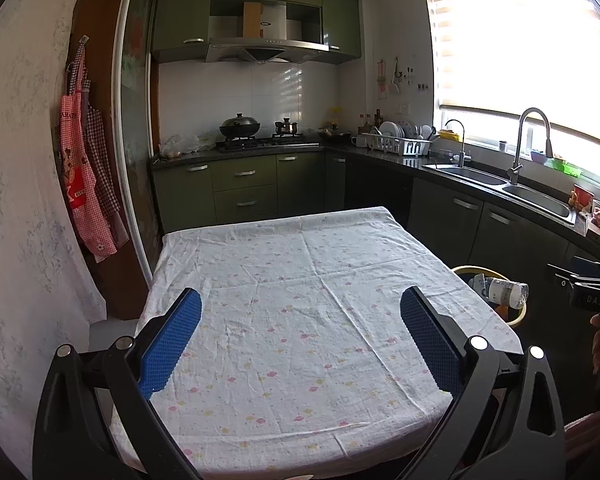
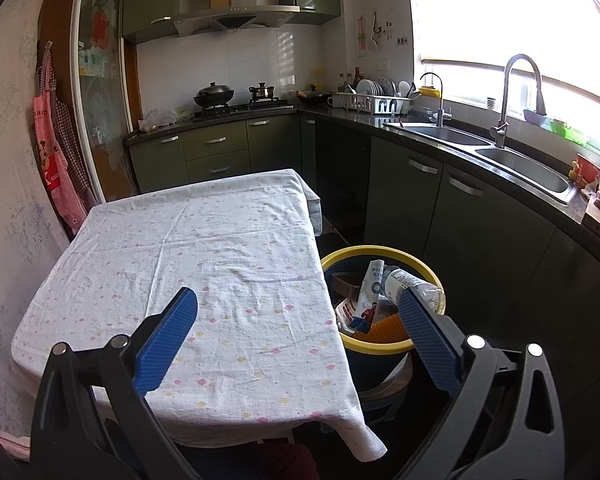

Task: Collect trash

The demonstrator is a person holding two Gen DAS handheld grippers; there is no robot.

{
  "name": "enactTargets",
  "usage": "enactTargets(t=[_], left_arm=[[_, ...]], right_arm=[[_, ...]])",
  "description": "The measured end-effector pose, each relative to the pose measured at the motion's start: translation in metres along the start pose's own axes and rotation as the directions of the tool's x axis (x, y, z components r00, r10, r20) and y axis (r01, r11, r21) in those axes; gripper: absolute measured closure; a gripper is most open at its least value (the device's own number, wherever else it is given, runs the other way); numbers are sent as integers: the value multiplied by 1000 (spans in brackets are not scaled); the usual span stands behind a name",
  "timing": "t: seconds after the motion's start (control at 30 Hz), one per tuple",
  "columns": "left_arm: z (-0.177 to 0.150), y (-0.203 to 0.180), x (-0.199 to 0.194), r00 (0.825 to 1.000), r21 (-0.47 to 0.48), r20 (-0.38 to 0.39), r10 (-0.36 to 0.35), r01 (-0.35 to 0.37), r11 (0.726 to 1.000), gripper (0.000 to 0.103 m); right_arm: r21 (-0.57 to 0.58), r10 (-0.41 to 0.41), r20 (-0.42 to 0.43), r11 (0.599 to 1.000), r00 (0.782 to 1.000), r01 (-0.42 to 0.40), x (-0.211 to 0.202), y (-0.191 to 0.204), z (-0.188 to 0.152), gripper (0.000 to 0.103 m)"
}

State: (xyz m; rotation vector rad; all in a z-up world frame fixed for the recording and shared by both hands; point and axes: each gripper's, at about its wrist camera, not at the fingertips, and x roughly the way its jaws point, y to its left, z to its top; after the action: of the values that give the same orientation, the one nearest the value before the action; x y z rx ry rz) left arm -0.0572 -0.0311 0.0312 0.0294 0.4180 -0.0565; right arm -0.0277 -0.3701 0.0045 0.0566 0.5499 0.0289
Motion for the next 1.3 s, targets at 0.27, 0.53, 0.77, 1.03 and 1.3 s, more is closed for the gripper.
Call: enactTargets(t=[0.27, 0.53, 0.77, 1.03, 1.3], left_arm=[[0, 1, 0, 1000, 5, 0, -1, 1, 1000, 5], [0, -1, 1, 1000, 10, -5, -1, 1, 1000, 5], [0, 0, 2, 1000, 12, -8, -4, 4, 1000, 5], [0, 0, 3, 1000, 13, -9, -6, 6, 1000, 5], [1, 0, 7, 999, 3, -22, -32, 32, 999, 5]], right_arm=[[-1, -2, -2, 1000, 1000, 2, 0, 0, 0, 7], [-1, -2, -2, 1000, 1000, 2, 0, 0, 0, 7], [-1, -2, -2, 1000, 1000, 2, 0, 0, 0, 7], [-2, -3, -2, 1000, 1000, 3, 0, 1, 0, 7], [-2, -3, -3, 1000, 1000, 3, 0, 2, 0, 7]])
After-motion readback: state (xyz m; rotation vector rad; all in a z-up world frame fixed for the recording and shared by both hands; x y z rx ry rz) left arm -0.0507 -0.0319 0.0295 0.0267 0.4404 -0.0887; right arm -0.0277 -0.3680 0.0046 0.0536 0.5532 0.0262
